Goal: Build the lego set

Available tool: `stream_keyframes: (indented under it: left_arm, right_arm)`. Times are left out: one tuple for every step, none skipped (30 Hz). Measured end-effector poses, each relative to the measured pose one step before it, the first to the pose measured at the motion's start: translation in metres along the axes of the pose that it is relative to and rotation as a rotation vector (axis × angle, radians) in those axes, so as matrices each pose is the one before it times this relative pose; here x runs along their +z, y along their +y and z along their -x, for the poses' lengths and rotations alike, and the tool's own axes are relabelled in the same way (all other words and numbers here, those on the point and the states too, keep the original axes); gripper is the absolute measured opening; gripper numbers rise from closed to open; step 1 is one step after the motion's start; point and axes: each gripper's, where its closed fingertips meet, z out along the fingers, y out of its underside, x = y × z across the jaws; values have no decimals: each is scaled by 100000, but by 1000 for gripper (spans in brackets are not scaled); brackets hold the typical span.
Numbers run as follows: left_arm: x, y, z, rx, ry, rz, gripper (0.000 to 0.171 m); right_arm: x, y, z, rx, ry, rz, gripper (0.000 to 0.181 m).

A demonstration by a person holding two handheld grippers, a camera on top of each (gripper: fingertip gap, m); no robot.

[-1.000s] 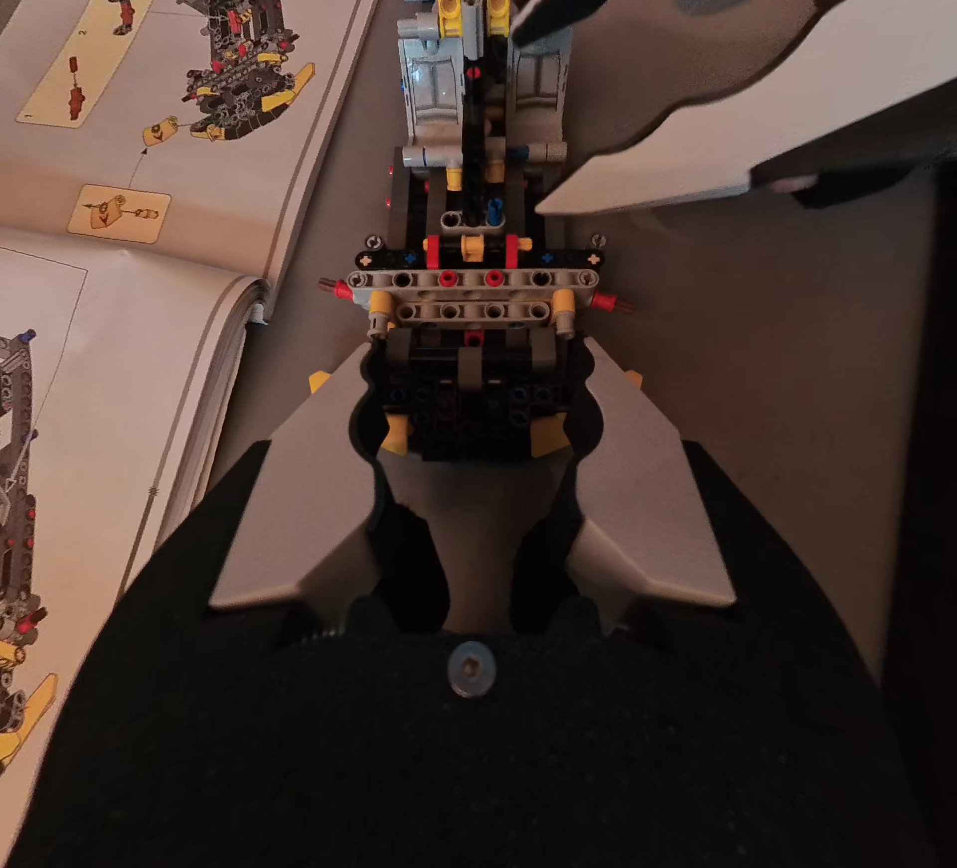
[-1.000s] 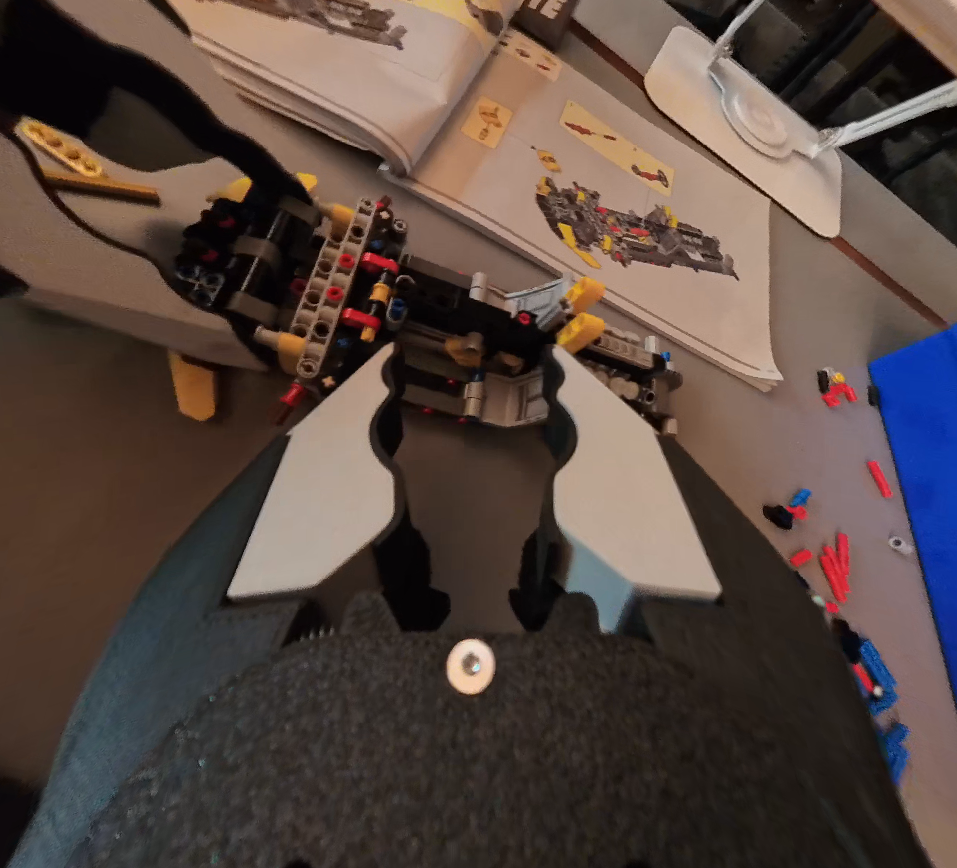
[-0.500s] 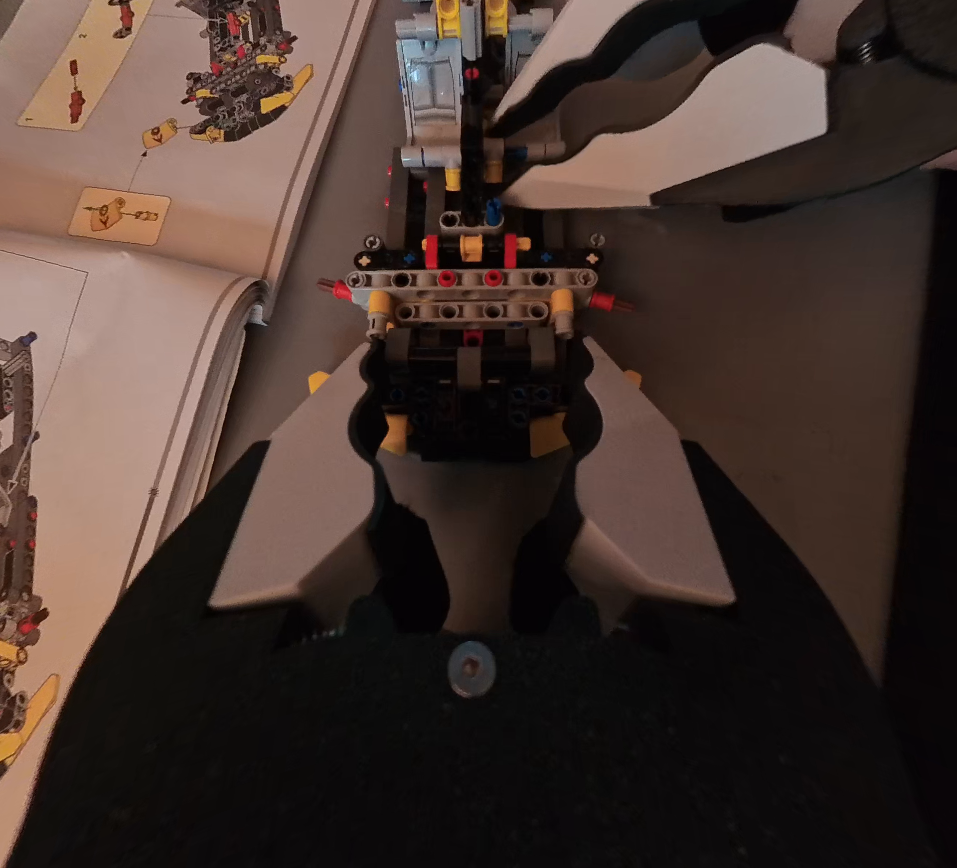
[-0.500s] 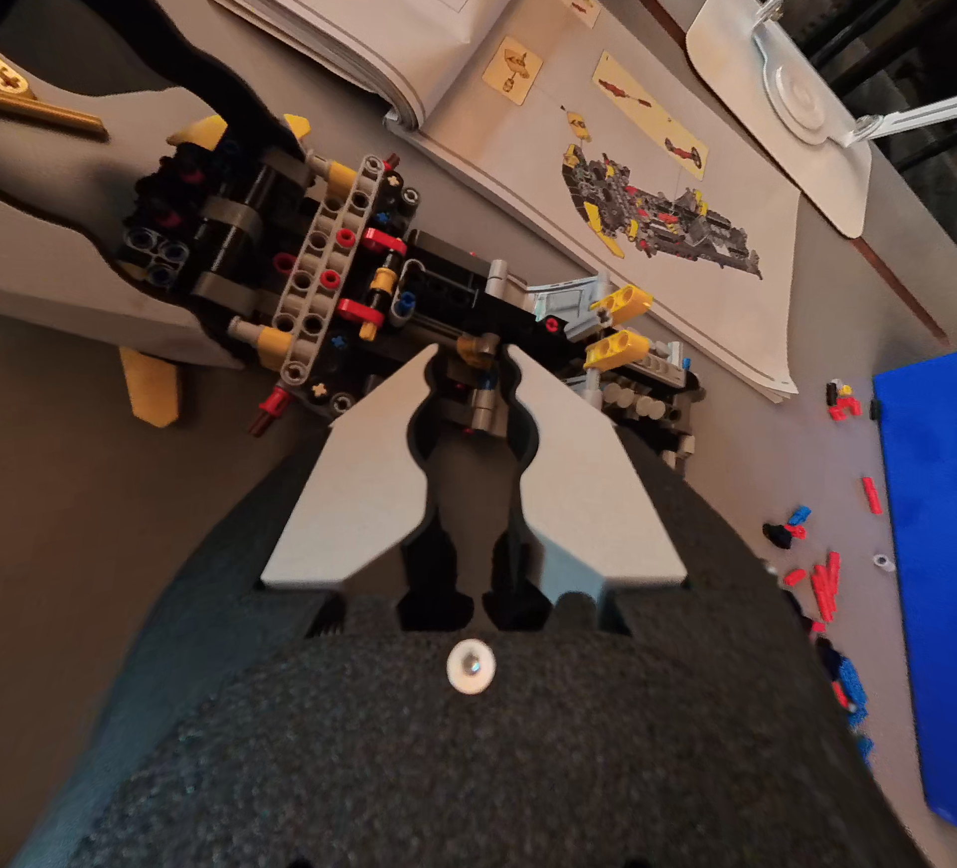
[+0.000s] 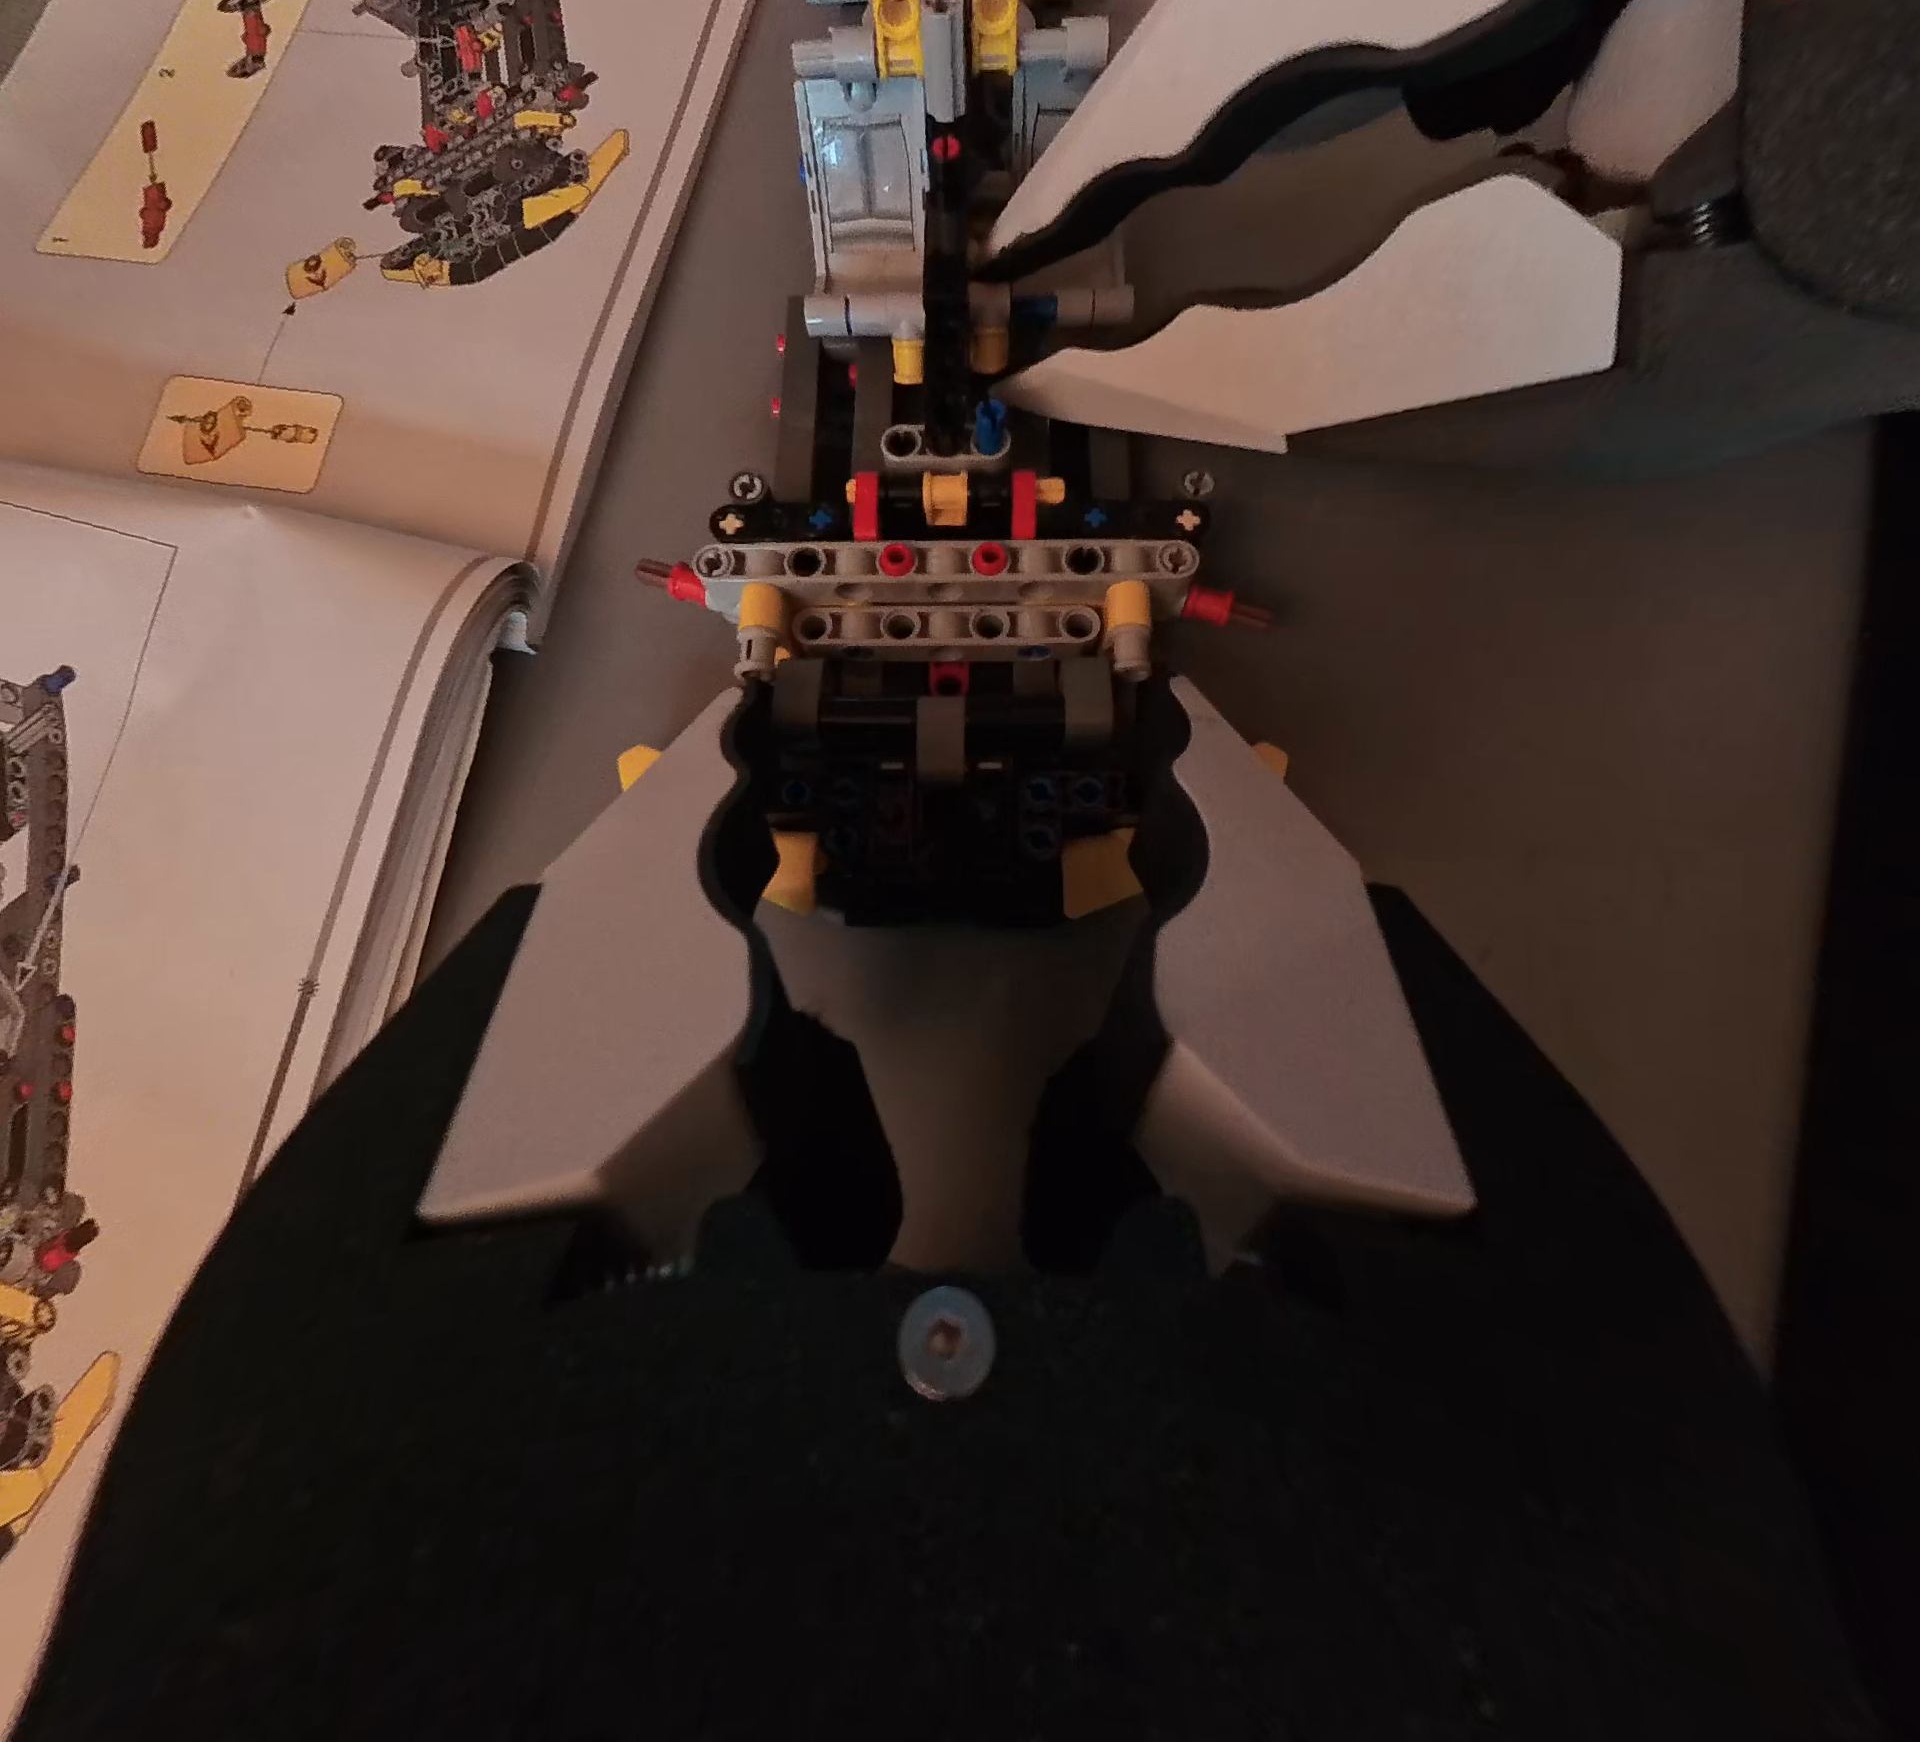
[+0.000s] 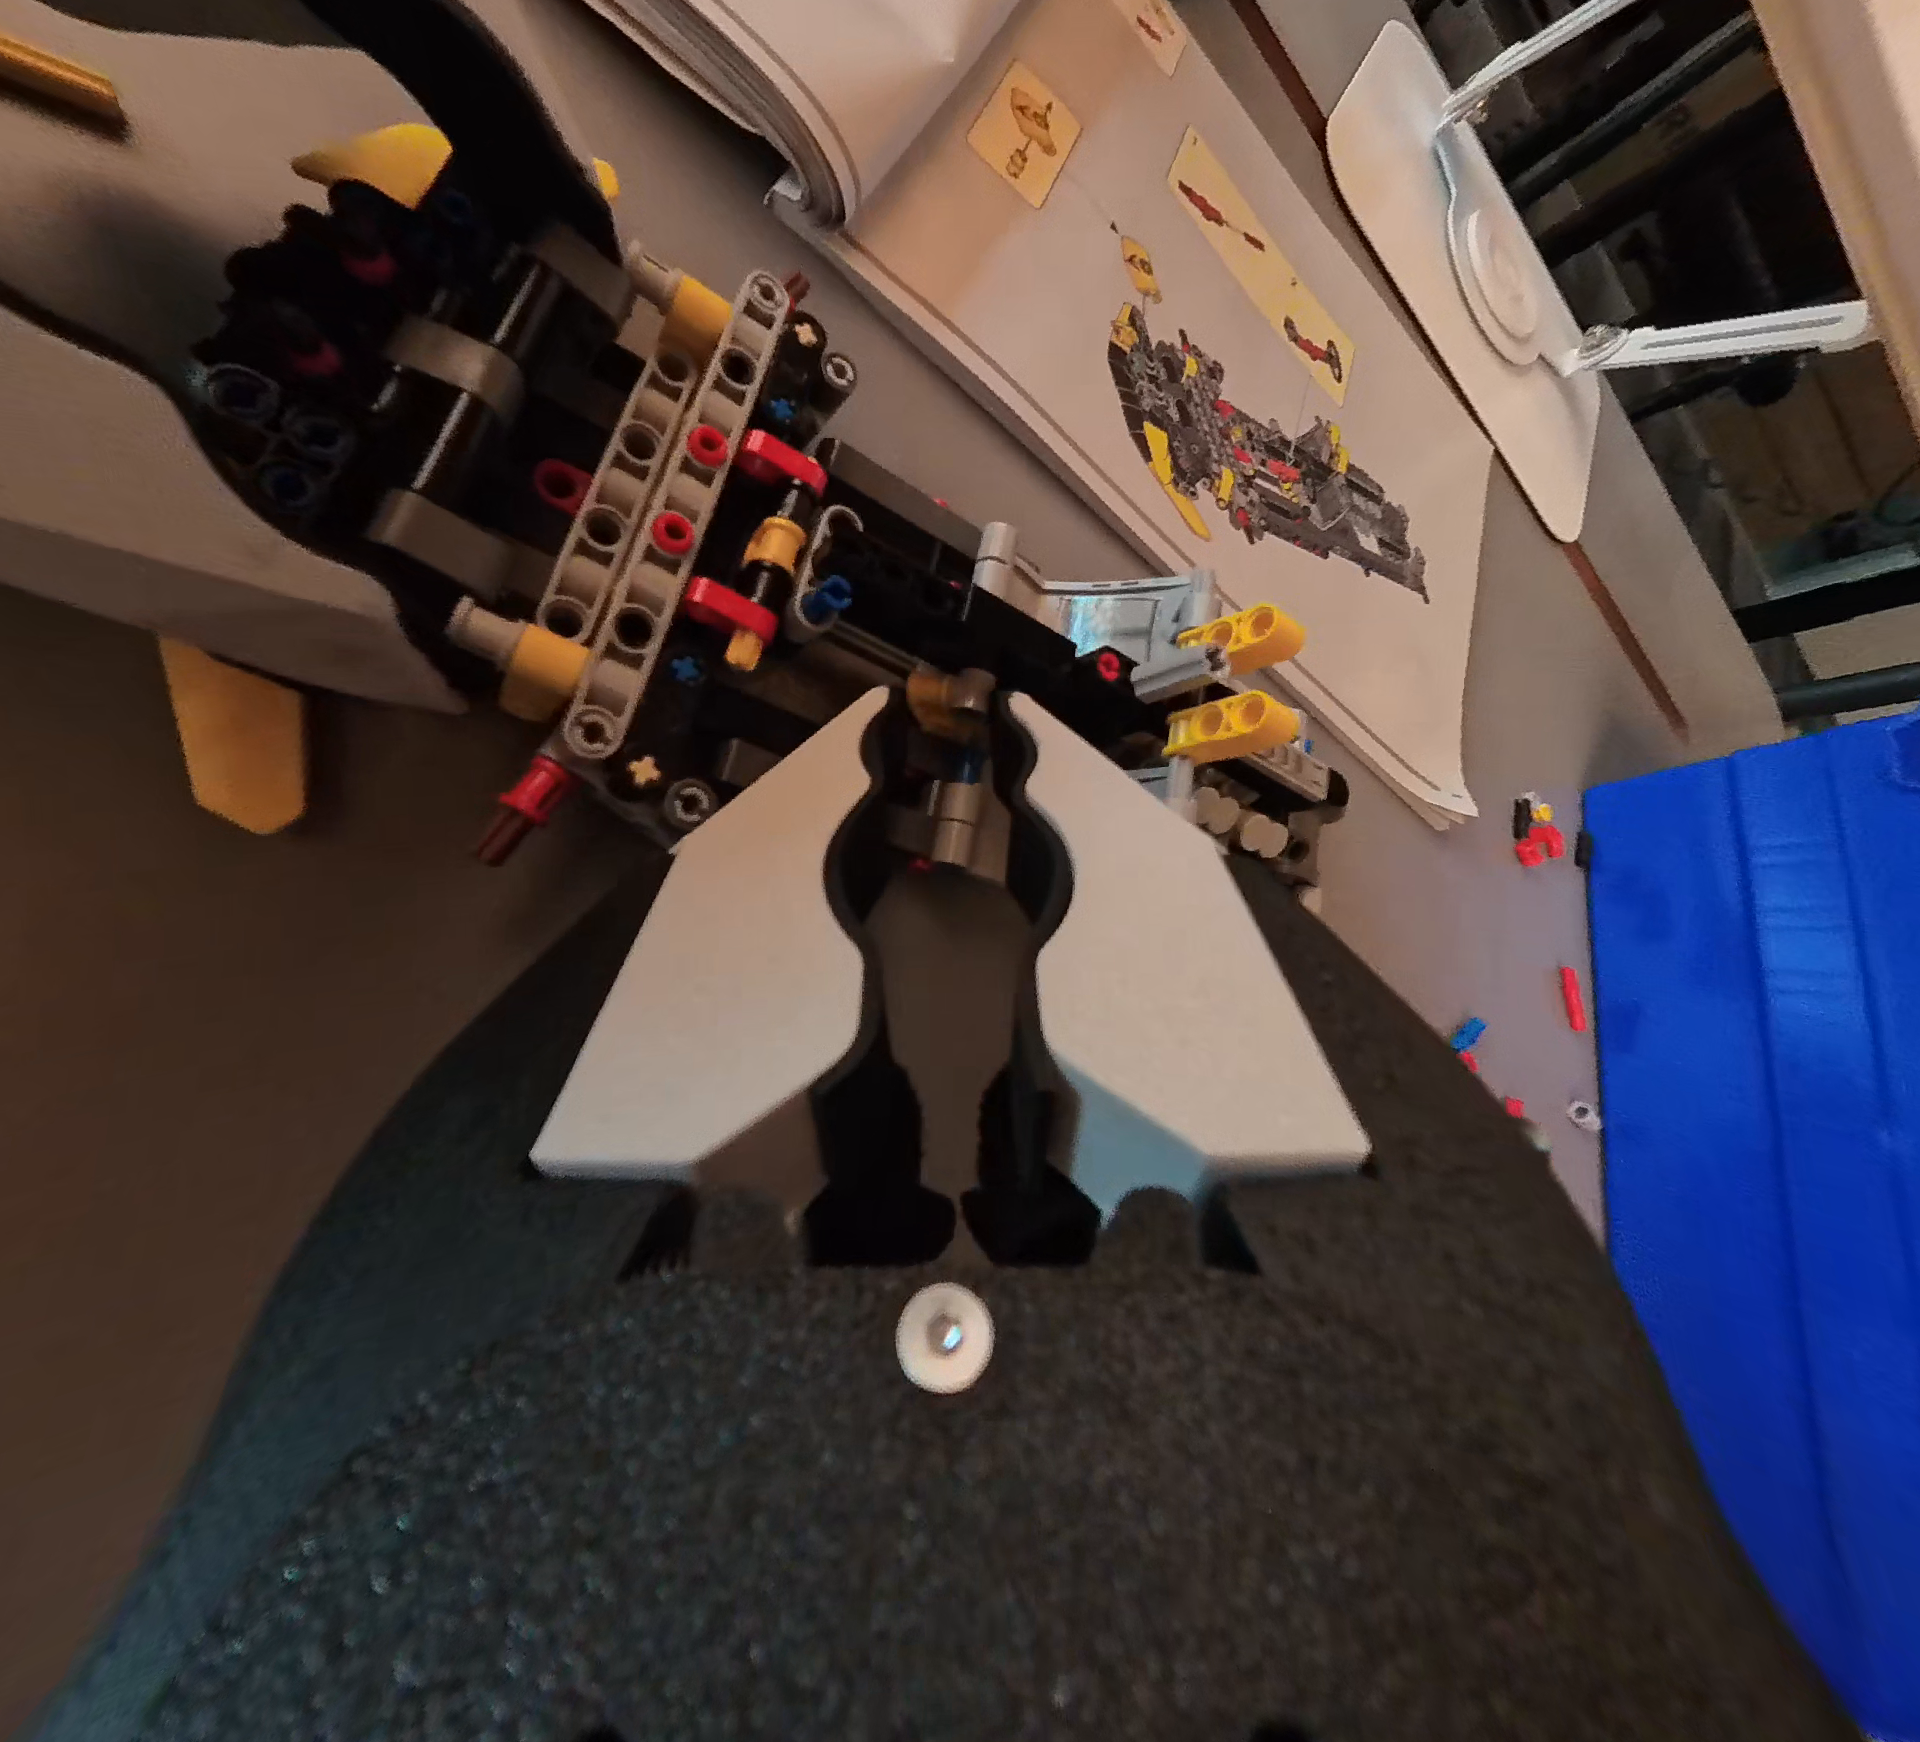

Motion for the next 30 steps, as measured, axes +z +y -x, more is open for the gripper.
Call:
stream_keyframes:
  left_arm:
    - [7, -6, 6, -17, -21, 3, 65]
    - [-3, 3, 5, -32, 13, 3, 65]
    - [4, -3, 7, -79, 6, 1, 66]
    - [4, -3, 17, -80, -65, 1, 66]
    - [-3, 4, 12, -43, -45, 8, 66]
    - [6, -4, 9, -59, -62, 13, 66]
    - [-1, 2, -2, -108, -41, 12, 66]
    - [1, 1, 4, -128, 69, 7, 66]
    - [2, -1, -1, -105, 116, -3, 65]
    - [-2, 1, -7, -5, 111, -12, 66]
    - [-6, -8, -12, 37, 105, -8, 66]
    - [-2, 2, -1, 15, 78, -4, 66]
    - [3, -3, -10, 22, 14, 1, 66]
    - [0, 0, 4, 36, -13, 0, 65]
    - [-7, 6, -2, 5, -12, -2, 65]
    - [3, -3, -6, 12, -14, -1, 66]
    - [0, 0, 5, 47, -13, -2, 65]
    - [0, 0, -2, 14, 18, -3, 66]
    - [-6, 5, -14, -8, 71, -8, 66]
    - [0, -1, -4, 48, 52, -6, 66]
    - [-4, 3, -6, 61, -17, -2, 66]
    - [0, 0, 6, 13, -34, 3, 66]
    - [0, 0, -4, -39, 10, 1, 66]
    - [0, 0, 1, -11, -14, -3, 66]
    - [-4, 3, 3, 78, -76, -2, 66]
    - [-2, 1, -4, 77, -92, 3, 66]
    - [4, -5, 5, 53, -76, -13, 66]
    - [-4, 3, 7, 71, -109, 1, 66]
    - [7, 7, -5, 31, 46, -1, 66]
    - [1, 0, -5, -172, 107, 3, 66]
  right_arm:
    - [3, 2, -19, -1156, 615, 131, 15]
    - [6, -1, -6, 264, -58, -131, 15]
    - [2, 2, -3, 1427, -815, -200, 15]
    - [-2, -5, 12, 1806, -920, -120, 15]
    - [-7, 9, 1, 732, -422, -149, 15]
    - [-66, -19, 15, -2, -161, -339, 15]
    - [-230, -120, 120, 110, -880, -1007, 18]
    - [-397, -185, 174, 931, -1532, -1562, 24]
    - [-512, -170, 112, 1607, -1902, -1857, 28]
    - [-636, -287, 293, 1647, -4125, -2729, 35]
    - [-745, -400, 29, 1856, -4223, -3656, 39]
    - [-751, -294, -699, 3084, -1865, -3397, 41]
    - [-596, -66, -826, 3863, -3611, -1778, 41]
    - [-392, 273, -923, 4948, -4486, 747, 42]
    - [-183, 600, -984, 5198, -4085, 2632, 42]
    - [39, 814, -905, 4720, -3344, 3268, 42]
    - [274, 935, -448, 3992, -4117, 3659, 42]
    - [430, 925, -90, 2983, -3986, 4316, 43]
    - [472, 734, 48, 1145, -2663, 3537, 46]
    - [408, 407, 47, -496, -714, 1546, 45]
    - [336, 113, 90, -1608, 286, -58, 41]
    - [288, -113, 60, -1458, 1166, -786, 34]
    - [230, -243, 76, -320, 828, -1058, 28]
    - [173, -332, 231, 834, -657, -1237, 22]
    - [104, -334, 313, 1719, -1622, -1142, 17]
    - [74, -197, 73, 2534, -708, -505, 13]
    - [145, 34, -136, 2644, 113, 677, 10]
    - [141, 109, -143, 2369, -190, 1051, 8]
    - [-32, -71, -177, 3291, -275, 58, 5]
    - [-79, -38, 3, 3900, -1767, 306, 4]
